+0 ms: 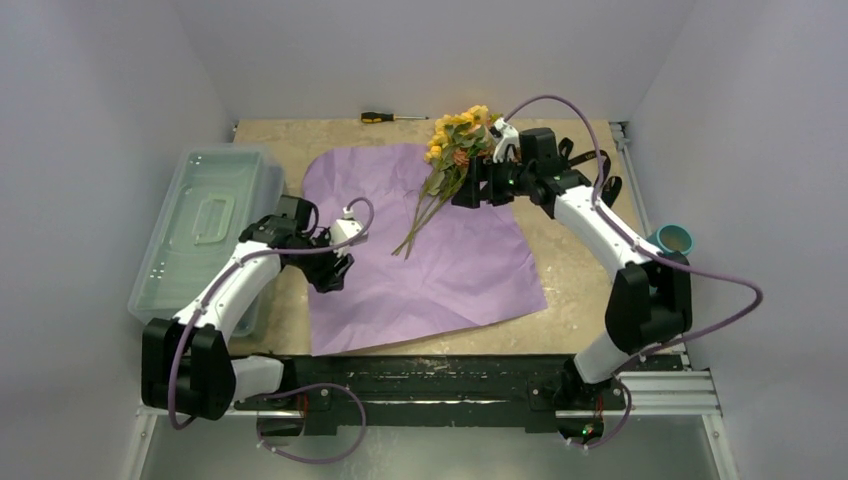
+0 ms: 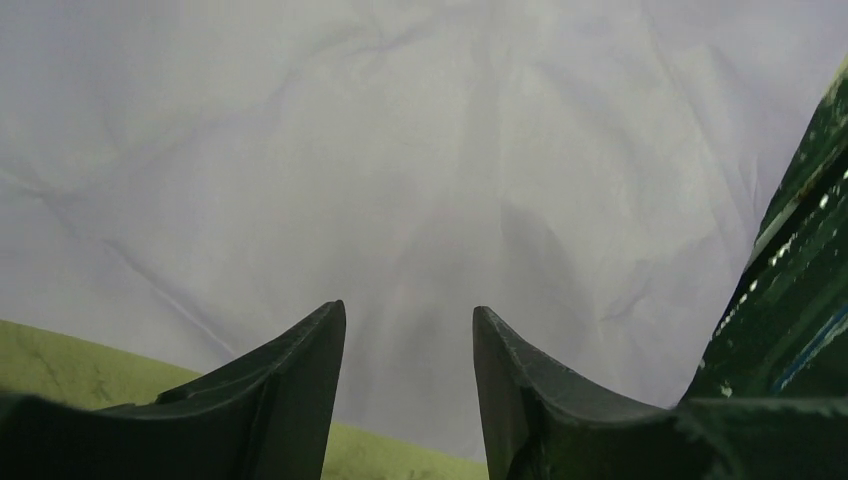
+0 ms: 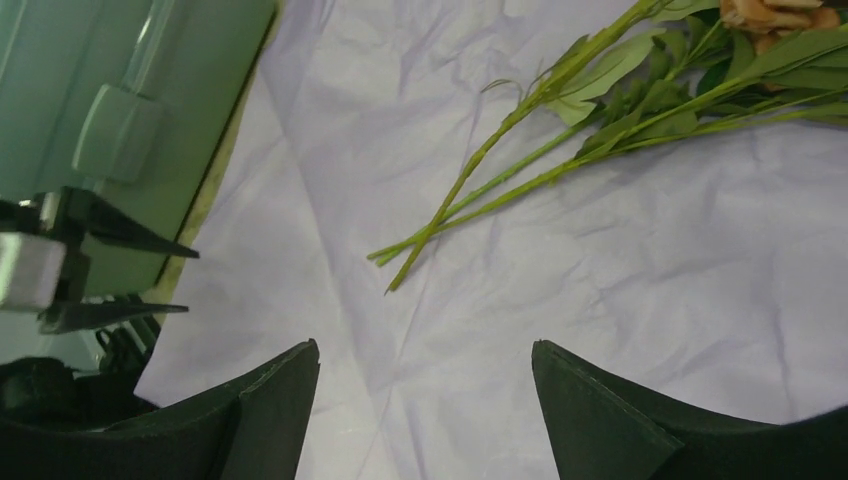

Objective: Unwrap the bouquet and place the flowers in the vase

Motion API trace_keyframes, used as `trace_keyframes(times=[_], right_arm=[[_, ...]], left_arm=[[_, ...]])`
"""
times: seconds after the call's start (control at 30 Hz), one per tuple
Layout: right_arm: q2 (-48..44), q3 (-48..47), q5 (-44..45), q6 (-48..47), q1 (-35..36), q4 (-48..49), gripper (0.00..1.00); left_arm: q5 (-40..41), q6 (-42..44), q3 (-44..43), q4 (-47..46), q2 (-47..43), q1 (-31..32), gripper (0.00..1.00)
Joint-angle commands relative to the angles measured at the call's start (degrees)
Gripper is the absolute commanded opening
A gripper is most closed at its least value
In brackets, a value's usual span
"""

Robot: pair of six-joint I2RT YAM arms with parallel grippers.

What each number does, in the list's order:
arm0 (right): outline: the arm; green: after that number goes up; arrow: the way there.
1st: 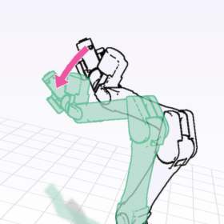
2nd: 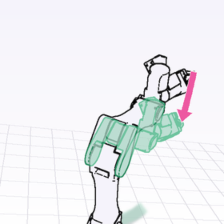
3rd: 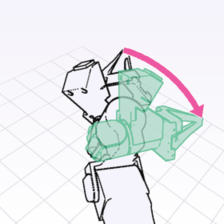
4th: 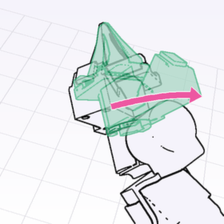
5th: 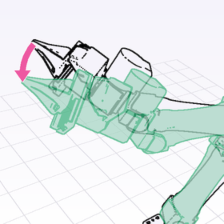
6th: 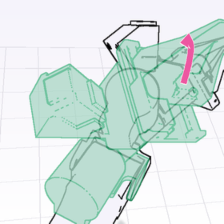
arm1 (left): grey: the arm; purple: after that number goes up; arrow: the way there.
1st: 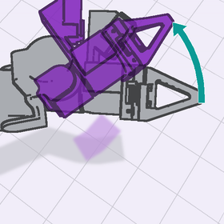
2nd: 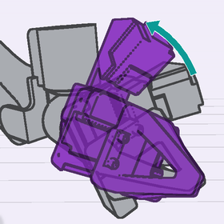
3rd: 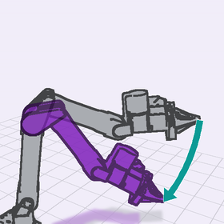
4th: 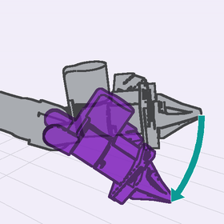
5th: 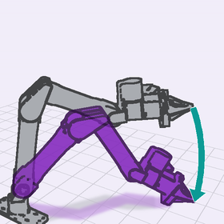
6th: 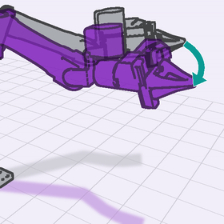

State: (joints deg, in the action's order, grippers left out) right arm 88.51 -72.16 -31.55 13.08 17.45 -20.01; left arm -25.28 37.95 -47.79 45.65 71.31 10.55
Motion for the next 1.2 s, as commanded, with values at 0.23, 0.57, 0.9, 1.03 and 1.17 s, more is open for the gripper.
trace_keyframes(times=[0.23,0.57,0.9,1.03,1.17], right_arm=[[18.05,-19.34,13.39,11.89,-0.14,6.05,0.66],[21.3,-23.09,9.29,11.05,-0.23,7.15,0.67],[17.84,-19.6,7.24,9.6,-0.23,8.27,0.67],[17.45,-19.36,7.11,9.06,-0.3,8.19,0.67],[17.16,-19.16,6.71,8.63,-0.6,7.93,0.67]], left_arm=[[-4.54,-26.72,-17.18,-25.98,12.98,1.32,0.54],[-1.47,-44.48,-35.73,-36.55,38.69,9.05,0.51],[-2.28,-52.49,-37.89,-40.35,47.35,10.26,0.44],[-3.46,-54.58,-37.32,-41.74,49.13,10.37,0.37],[-4.05,-56.5,-37.36,-42.94,50.68,10.37,0.33]])
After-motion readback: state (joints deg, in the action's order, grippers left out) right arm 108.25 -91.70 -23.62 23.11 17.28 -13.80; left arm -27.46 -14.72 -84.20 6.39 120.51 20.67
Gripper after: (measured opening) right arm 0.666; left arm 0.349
